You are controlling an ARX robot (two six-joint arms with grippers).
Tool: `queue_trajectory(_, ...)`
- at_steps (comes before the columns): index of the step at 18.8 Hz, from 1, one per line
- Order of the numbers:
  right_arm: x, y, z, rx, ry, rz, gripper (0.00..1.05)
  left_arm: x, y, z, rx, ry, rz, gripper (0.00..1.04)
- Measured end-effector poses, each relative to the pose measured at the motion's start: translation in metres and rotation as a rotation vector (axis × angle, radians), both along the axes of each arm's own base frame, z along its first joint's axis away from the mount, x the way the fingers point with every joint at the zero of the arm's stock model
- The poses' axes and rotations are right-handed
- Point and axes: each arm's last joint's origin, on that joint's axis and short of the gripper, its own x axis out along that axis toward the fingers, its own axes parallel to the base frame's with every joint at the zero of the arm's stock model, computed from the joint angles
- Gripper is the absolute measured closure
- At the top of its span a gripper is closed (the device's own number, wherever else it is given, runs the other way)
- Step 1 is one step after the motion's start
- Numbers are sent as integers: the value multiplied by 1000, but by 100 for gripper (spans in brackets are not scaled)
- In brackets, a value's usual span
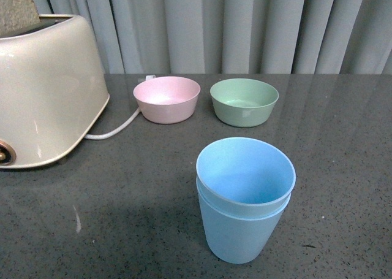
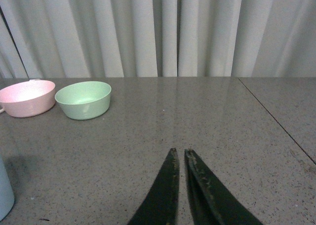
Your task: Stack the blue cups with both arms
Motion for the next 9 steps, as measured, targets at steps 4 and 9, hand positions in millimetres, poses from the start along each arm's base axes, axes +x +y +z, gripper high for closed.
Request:
queue_trajectory(4, 0, 0, 0, 0, 0, 0, 56, 0, 0, 0, 0, 0, 0, 7)
queue_trajectory(9, 0, 0, 0, 0, 0, 0, 5, 0, 0, 0, 0, 0, 0, 7)
